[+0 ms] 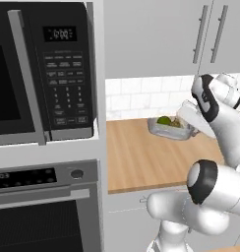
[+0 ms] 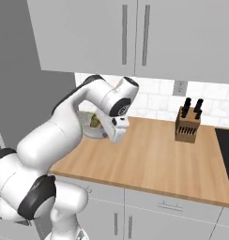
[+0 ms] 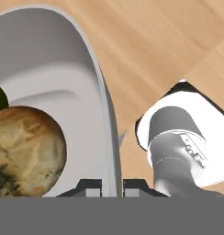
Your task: Take the meat container that has the chicken drumstick and place it on the second highest rack of the freezer. Then take the vegetable container that has the onion and lime and place it on the highest rack of the freezer.
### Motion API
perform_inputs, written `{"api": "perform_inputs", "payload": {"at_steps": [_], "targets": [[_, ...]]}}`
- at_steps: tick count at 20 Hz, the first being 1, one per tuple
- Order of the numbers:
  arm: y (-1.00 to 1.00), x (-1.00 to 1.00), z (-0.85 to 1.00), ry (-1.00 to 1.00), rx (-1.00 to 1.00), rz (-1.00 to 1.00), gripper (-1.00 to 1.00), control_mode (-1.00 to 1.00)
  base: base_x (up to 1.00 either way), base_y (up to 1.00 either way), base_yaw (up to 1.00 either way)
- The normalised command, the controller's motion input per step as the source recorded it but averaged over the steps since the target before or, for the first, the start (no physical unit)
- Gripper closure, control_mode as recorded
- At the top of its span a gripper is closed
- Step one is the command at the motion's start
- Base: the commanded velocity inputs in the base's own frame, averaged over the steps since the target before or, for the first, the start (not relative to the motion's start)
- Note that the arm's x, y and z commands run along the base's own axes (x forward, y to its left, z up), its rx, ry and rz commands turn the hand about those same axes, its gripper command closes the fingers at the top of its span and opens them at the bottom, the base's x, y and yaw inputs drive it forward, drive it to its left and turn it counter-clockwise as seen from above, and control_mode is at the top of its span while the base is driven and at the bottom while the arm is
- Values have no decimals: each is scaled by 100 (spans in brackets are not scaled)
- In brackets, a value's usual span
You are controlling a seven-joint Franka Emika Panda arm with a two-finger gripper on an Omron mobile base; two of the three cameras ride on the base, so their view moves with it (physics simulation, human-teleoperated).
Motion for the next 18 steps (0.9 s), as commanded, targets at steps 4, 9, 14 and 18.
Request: {"api": "perform_inputs", "payload": {"at_steps": [4, 9, 14, 18], "targets": [[29, -78, 0, 7, 0, -74, 100, -100, 0, 0, 0], [61, -46, 14, 0, -3, -67, 100, -100, 0, 0, 0], [57, 1, 46, 1, -12, -42, 100, -100, 0, 0, 0], [38, 0, 38, 0, -20, -23, 100, -100, 0, 0, 0]]}}
